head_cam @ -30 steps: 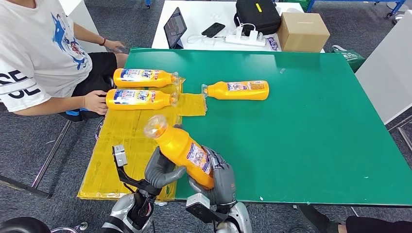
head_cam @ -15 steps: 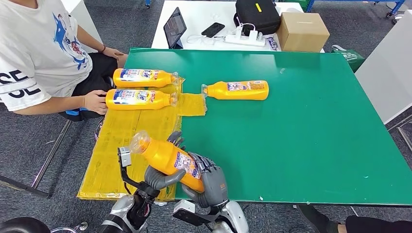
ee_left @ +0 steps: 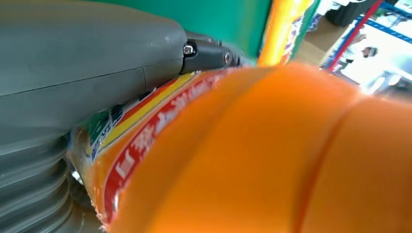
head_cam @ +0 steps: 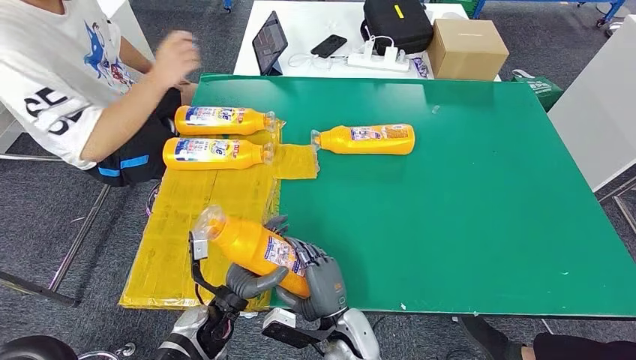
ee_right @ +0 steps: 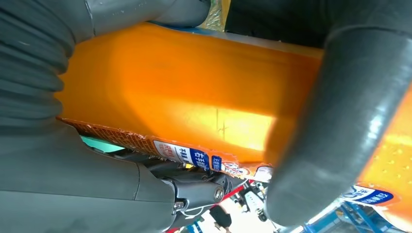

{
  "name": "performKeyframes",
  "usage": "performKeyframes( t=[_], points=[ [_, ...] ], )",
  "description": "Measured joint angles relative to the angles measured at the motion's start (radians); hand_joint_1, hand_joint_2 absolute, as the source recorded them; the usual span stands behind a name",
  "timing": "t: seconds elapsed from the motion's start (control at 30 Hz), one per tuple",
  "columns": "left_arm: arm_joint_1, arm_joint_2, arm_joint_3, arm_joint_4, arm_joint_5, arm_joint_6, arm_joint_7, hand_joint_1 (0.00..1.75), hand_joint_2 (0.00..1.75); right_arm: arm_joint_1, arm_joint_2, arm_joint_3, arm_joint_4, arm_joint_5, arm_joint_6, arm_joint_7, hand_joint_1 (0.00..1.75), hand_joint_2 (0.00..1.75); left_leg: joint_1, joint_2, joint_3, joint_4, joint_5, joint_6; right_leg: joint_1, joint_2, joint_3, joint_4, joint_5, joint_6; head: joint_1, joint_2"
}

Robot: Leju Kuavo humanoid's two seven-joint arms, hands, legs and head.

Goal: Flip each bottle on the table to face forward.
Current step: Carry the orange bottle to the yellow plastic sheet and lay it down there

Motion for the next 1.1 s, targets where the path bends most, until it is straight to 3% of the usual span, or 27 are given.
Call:
performKeyframes(
  t=[0.57, 0.6, 0.67, 0.7, 0.73, 0.8, 0.97, 1.1],
  points=[
    [0.079, -0.020, 0.058, -0.134, 0.129, 0.021, 0.036, 1.75, 1.75, -0.042, 0.003, 0.034, 0.053, 0.002, 0.000, 0.000, 1.75, 1.75, 0.000, 0.002, 0.000, 0.000, 0.000, 0.000, 0.000, 0.000, -0.001, 0.000, 0.000, 0.000, 0.000, 0.000],
    [0.082, -0.020, 0.060, -0.139, 0.128, 0.023, 0.036, 1.75, 1.75, -0.043, 0.003, 0.035, 0.054, 0.002, 0.000, 0.000, 1.63, 1.75, 0.000, 0.002, 0.000, 0.000, 0.000, 0.000, 0.000, 0.000, -0.001, 0.000, 0.000, 0.000, 0.000, 0.000],
    [0.088, -0.022, 0.065, -0.147, 0.121, 0.031, 0.035, 1.75, 1.75, -0.046, 0.004, 0.039, 0.059, -0.007, 0.000, 0.000, 0.76, 1.75, 0.000, 0.002, 0.000, 0.000, 0.000, 0.000, 0.000, 0.000, -0.001, 0.000, 0.000, 0.000, 0.000, 0.000],
    [0.089, -0.023, 0.067, -0.151, 0.111, 0.038, 0.033, 1.75, 1.75, -0.049, 0.005, 0.042, 0.064, -0.022, 0.002, -0.001, 0.32, 1.31, 0.000, 0.002, 0.000, 0.000, 0.000, 0.000, 0.000, 0.000, -0.001, 0.000, 0.000, 0.000, 0.000, 0.000],
    [0.089, -0.026, 0.068, -0.156, 0.098, 0.048, 0.029, 1.75, 1.75, -0.051, 0.005, 0.047, 0.069, -0.045, 0.006, -0.003, 0.00, 0.87, 0.000, 0.002, 0.000, 0.000, 0.000, 0.000, 0.000, 0.000, -0.001, 0.000, 0.000, 0.000, 0.000, 0.000],
    [0.086, -0.031, 0.070, -0.169, 0.059, 0.076, 0.012, 1.75, 1.75, -0.056, 0.005, 0.062, 0.078, -0.107, 0.033, -0.004, 0.00, 0.00, 0.000, 0.002, 0.000, 0.000, 0.000, 0.000, 0.000, 0.000, -0.001, 0.000, 0.000, 0.000, 0.000, 0.000],
    [0.089, -0.034, 0.078, -0.210, -0.020, 0.144, -0.029, 1.75, 1.75, -0.059, 0.000, 0.098, 0.066, -0.215, 0.112, 0.017, 0.00, 0.00, 0.000, 0.003, 0.000, 0.000, 0.000, 0.000, 0.000, 0.001, -0.001, 0.000, 0.000, 0.000, 0.000, 0.000],
    [0.087, -0.041, 0.088, -0.260, -0.128, 0.259, -0.077, 1.75, 1.75, -0.034, -0.014, 0.114, -0.025, -0.324, 0.190, 0.032, 0.00, 0.00, 0.000, 0.003, 0.000, 0.000, 0.000, 0.000, 0.000, 0.001, -0.001, 0.000, 0.000, 0.000, 0.000, 0.000]
  ],
)
